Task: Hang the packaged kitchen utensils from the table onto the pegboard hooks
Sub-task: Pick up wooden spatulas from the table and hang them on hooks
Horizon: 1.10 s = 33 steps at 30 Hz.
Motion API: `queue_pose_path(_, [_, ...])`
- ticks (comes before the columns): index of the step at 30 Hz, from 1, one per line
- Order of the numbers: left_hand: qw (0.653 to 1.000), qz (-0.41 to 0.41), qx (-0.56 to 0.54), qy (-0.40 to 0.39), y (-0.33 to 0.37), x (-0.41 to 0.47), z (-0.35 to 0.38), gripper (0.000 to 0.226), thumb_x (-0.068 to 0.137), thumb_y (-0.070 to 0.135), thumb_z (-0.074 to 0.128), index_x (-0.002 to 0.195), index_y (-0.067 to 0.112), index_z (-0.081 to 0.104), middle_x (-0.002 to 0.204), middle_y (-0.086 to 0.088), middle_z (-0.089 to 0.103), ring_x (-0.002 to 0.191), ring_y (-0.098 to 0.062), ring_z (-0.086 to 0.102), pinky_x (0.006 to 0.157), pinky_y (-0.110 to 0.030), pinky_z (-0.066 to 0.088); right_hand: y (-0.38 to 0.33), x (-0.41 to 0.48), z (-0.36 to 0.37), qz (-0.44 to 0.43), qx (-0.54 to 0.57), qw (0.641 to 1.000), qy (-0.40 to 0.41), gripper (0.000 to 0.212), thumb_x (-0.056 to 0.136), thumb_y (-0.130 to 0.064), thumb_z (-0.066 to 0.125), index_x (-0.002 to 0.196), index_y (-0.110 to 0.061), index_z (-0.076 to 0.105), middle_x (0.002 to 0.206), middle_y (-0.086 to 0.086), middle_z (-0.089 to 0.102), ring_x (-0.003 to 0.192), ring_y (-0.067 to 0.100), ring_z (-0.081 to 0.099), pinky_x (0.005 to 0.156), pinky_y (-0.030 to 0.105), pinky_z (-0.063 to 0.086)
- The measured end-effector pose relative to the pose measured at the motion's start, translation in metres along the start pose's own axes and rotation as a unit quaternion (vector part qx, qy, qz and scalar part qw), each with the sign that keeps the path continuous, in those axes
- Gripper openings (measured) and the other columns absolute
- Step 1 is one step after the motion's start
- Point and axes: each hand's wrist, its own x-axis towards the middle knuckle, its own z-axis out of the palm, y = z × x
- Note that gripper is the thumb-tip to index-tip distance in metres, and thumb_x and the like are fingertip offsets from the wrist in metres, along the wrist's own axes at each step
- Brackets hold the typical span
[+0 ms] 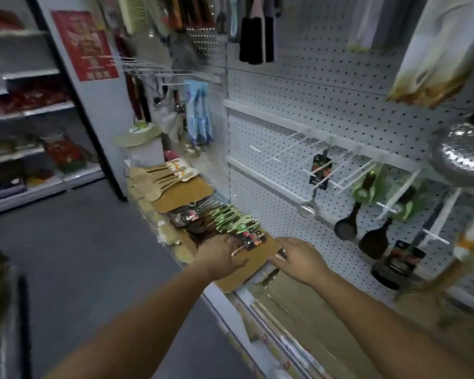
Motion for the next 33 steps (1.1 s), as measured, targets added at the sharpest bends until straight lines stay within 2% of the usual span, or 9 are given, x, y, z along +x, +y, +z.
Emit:
queue_pose_path(4, [0.997, -0.080, -0.018, -0.007, -0.079, -0.023, -0.015, 0.078, 0.081, 0.079, 0.042, 0.131, 0.020, 0.053, 0.131, -0.005, 0.057, 0.120, -0.026, 0.054, 0.096, -0.039, 0.048, -0.061, 0.059, 0.018, -0.053, -0.036, 0.998, -0.019, 0.078, 0.087, -0.075, 0.038, 0.146, -0.025, 0.044, 0.138, 0.004, 0.058, 0.123, 0.025, 0.056, 0.102, 0.037, 0.044])
queue_pose_path(6, [0.993, -0.114, -0.014, -0.024, -0.125, -0.028, -0.016, 0.081, 0.081, 0.080, 0.041, 0.133, 0.019, 0.051, 0.133, -0.007, 0.057, 0.121, -0.027, 0.054, 0.097, -0.041, 0.048, -0.098, 0.088, 0.025, -0.079, -0.055, 0.995, -0.024, 0.080, 0.086, -0.078, 0.034, 0.144, -0.022, 0.045, 0.137, 0.005, 0.059, 0.122, 0.026, 0.056, 0.100, 0.038, 0.046])
queue_pose_path(8, [0.988, -0.146, -0.012, -0.043, -0.173, -0.030, -0.019, 0.089, 0.077, 0.085, 0.036, 0.134, 0.019, 0.050, 0.133, -0.007, 0.057, 0.120, -0.028, 0.055, 0.096, -0.044, 0.050, -0.134, 0.118, 0.035, -0.099, -0.066, 0.993, -0.026, 0.073, 0.092, -0.070, 0.041, 0.145, -0.019, 0.045, 0.140, 0.007, 0.056, 0.126, 0.027, 0.054, 0.103, 0.039, 0.045])
queue_pose_path(13, [0.983, -0.177, -0.016, -0.054, -0.277, -0.022, -0.032, 0.094, 0.077, 0.085, 0.032, 0.137, 0.015, 0.049, 0.137, -0.008, 0.053, 0.124, -0.027, 0.052, 0.098, -0.044, 0.049, -0.221, 0.189, 0.058, -0.135, -0.069, 0.988, -0.032, 0.064, 0.092, -0.066, 0.045, 0.137, -0.021, 0.050, 0.132, 0.004, 0.061, 0.118, 0.025, 0.058, 0.095, 0.036, 0.048])
queue_pose_path(17, [0.980, -0.188, -0.015, -0.059, -0.345, -0.007, -0.042, 0.092, 0.079, 0.084, 0.035, 0.140, 0.016, 0.046, 0.142, -0.006, 0.050, 0.128, -0.025, 0.049, 0.101, -0.042, 0.046, -0.274, 0.240, 0.069, -0.142, -0.070, 0.987, -0.035, 0.067, 0.093, -0.067, 0.045, 0.142, -0.022, 0.047, 0.135, 0.004, 0.059, 0.121, 0.025, 0.056, 0.098, 0.036, 0.046])
queue_pose_path(23, [0.980, -0.189, -0.021, -0.055, -0.422, 0.035, -0.044, 0.090, 0.080, 0.082, 0.038, 0.142, 0.017, 0.045, 0.144, -0.005, 0.049, 0.130, -0.024, 0.048, 0.104, -0.041, 0.045, -0.317, 0.316, 0.087, -0.156, -0.078, 0.984, -0.041, 0.065, 0.095, -0.064, 0.045, 0.144, -0.021, 0.044, 0.147, 0.004, 0.052, 0.132, 0.025, 0.050, 0.106, 0.038, 0.041])
queue_pose_path(27, [0.979, -0.192, -0.020, -0.060, -0.464, 0.081, -0.039, 0.090, 0.082, 0.081, 0.038, 0.145, 0.017, 0.041, 0.147, -0.005, 0.046, 0.132, -0.024, 0.046, 0.105, -0.042, 0.044, -0.327, 0.381, 0.101, -0.157, -0.077, 0.983, -0.049, 0.067, 0.094, -0.066, 0.044, 0.144, -0.022, 0.044, 0.141, 0.002, 0.056, 0.129, 0.023, 0.052, 0.107, 0.037, 0.041])
queue_pose_path(31, [0.976, -0.206, -0.017, -0.063, -0.510, 0.137, -0.042, 0.091, 0.081, 0.082, 0.036, 0.144, 0.017, 0.042, 0.146, -0.004, 0.047, 0.131, -0.024, 0.047, 0.104, -0.042, 0.045, -0.332, 0.458, 0.114, -0.150, -0.073, 0.984, -0.062, 0.065, 0.093, -0.068, 0.042, 0.134, -0.020, 0.052, 0.133, 0.003, 0.060, 0.121, 0.024, 0.056, 0.102, 0.038, 0.044])
queue_pose_path(33, [0.974, -0.213, -0.014, -0.072, -0.530, 0.163, -0.047, 0.091, 0.082, 0.081, 0.036, 0.145, 0.017, 0.041, 0.147, -0.004, 0.046, 0.132, -0.024, 0.045, 0.105, -0.041, 0.044, -0.336, 0.495, 0.116, -0.146, -0.067, 0.984, -0.072, 0.069, 0.094, -0.068, 0.041, 0.138, -0.017, 0.051, 0.136, 0.005, 0.059, 0.124, 0.025, 0.055, 0.104, 0.039, 0.043])
